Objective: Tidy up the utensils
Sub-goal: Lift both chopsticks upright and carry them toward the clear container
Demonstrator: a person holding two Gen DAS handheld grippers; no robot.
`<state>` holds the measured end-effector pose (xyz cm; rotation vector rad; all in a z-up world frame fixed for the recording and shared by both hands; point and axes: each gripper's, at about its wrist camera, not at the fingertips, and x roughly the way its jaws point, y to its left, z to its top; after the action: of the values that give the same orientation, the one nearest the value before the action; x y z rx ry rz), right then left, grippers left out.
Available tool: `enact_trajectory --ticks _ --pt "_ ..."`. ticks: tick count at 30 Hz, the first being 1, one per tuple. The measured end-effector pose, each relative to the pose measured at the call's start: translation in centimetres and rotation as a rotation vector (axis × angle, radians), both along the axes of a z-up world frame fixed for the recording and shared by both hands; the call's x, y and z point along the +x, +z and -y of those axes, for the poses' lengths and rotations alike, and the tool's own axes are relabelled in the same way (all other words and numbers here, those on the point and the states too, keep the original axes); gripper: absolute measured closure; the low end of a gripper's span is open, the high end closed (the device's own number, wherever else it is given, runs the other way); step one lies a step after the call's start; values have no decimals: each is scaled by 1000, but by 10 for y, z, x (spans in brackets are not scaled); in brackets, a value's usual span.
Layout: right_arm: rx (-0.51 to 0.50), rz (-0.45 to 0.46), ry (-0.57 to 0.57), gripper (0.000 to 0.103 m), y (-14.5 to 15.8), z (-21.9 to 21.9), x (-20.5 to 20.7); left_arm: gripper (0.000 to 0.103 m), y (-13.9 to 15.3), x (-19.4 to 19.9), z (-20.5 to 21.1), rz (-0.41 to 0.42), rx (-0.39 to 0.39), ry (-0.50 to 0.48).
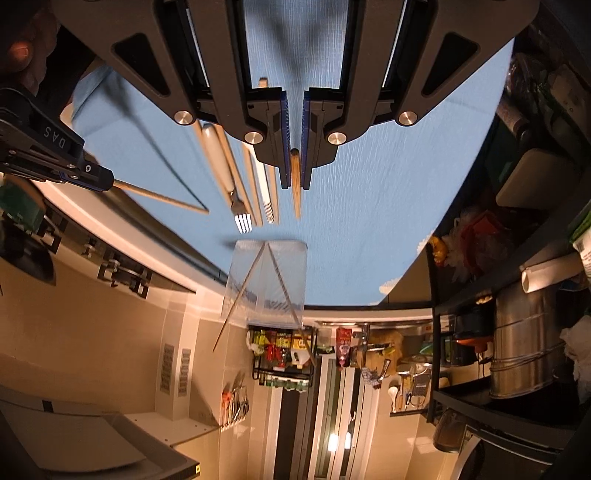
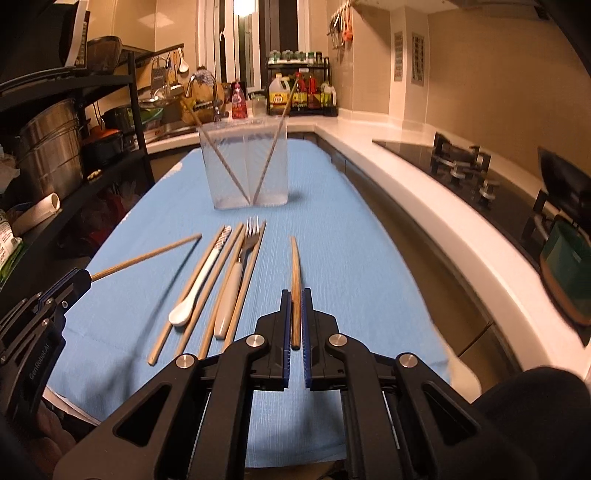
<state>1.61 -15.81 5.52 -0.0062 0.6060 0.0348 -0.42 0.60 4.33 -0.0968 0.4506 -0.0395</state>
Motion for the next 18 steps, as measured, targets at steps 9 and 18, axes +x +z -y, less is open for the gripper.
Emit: enact_trajectory --ticks 9,18 --pt "-19 111 25 98 53 2 3 98 47 11 -8 76 -9 -26" --pt "-17 174 61 98 96 -1 21 98 95 36 -11 119 -40 -59"
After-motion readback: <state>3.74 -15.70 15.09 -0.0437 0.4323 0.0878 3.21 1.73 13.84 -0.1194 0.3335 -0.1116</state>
